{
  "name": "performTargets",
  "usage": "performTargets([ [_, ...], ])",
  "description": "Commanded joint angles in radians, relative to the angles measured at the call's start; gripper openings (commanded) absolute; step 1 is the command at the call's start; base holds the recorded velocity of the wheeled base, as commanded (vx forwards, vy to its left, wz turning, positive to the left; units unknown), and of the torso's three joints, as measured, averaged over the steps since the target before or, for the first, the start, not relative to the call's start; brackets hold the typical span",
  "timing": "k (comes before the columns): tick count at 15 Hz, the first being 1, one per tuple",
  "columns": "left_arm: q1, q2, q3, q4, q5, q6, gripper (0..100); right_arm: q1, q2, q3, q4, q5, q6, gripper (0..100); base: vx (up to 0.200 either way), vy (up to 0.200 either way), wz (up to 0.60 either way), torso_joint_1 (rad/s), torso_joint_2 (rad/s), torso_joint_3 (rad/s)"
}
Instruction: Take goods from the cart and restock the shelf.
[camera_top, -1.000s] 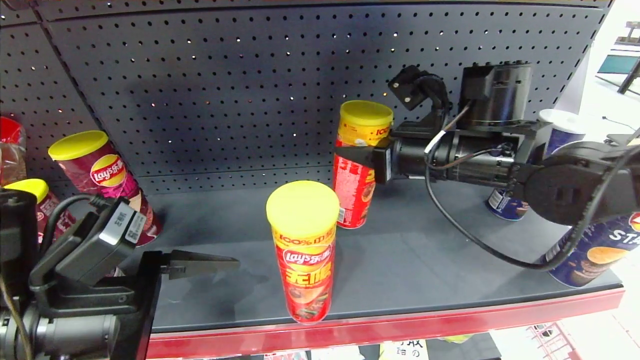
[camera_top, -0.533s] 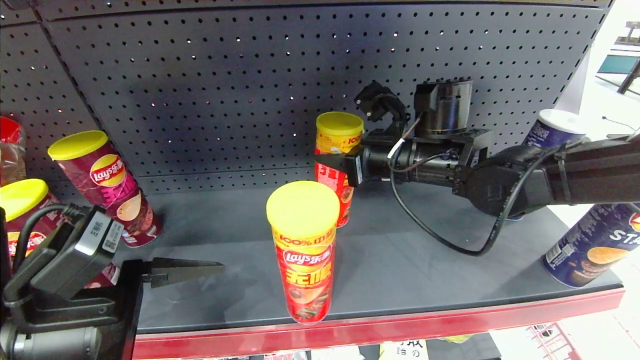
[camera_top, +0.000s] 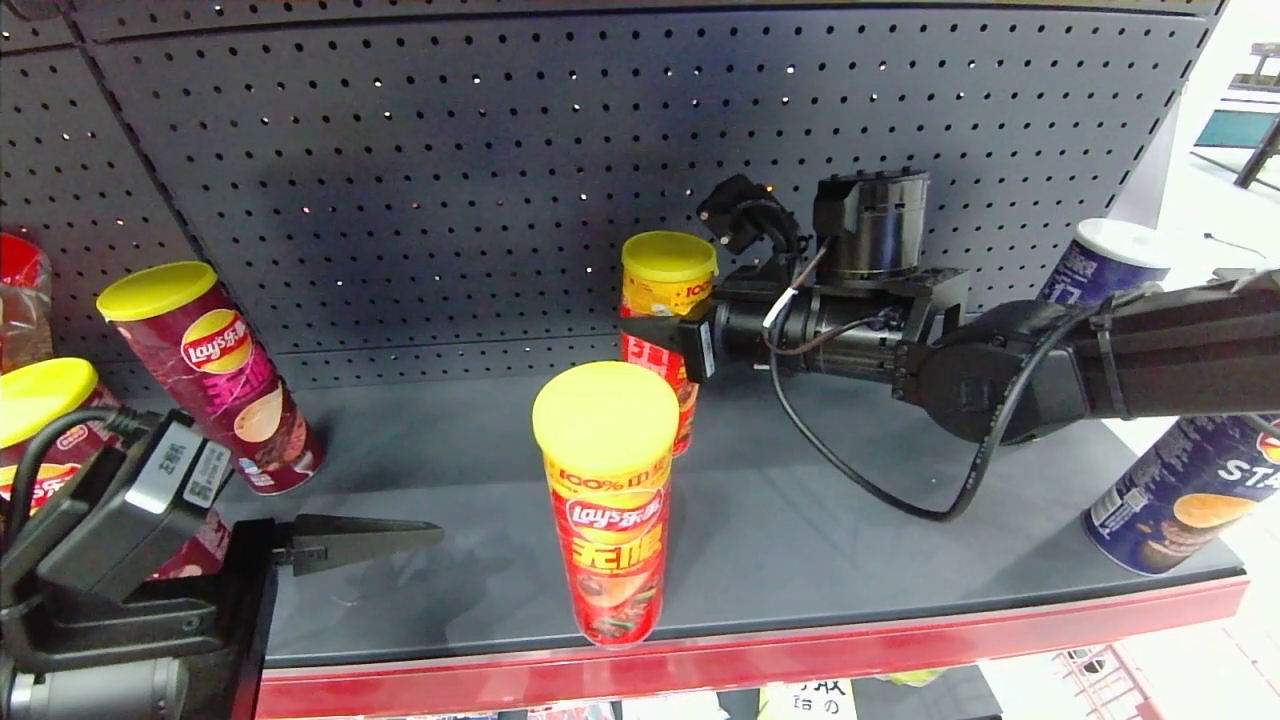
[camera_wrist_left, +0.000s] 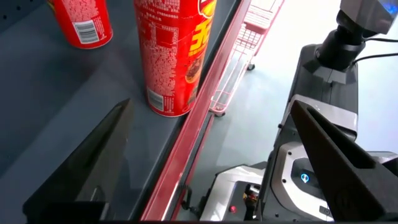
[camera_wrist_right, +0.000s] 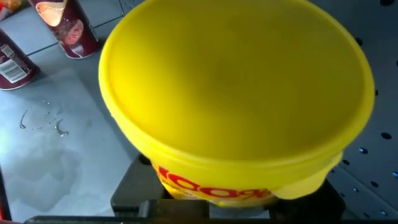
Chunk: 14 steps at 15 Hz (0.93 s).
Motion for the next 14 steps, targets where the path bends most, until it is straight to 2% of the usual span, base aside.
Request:
performTargets([
  [1,0.000,0.001,0.000,0.000,0.000,0.000,100,0.000,-0.010,0.010,0.004,0.000,0.001,100,0.000,0.000,0.00,0.000,0.00,0.000],
  [5,0.000,0.006,0.000,0.000,0.000,0.000,100,0.000,-0.084,0.085,0.005,-0.004,0.001,100,0.000,0.000,0.00,0.000,0.00,0.000],
  [9,0.000,0.008,0.000,0.000,0.001,0.000,100,-0.006,-0.185,0.222,0.001,-0.032,0.007,100,0.000,0.000,0.00,0.000,0.00,0.000],
  [14,0.000,0.017,-0.003,0.000,0.041,0.000,100,-0.029,-0.319,0.394,-0.002,-0.070,0.010,100,0.000,0.000,0.00,0.000,0.00,0.000],
])
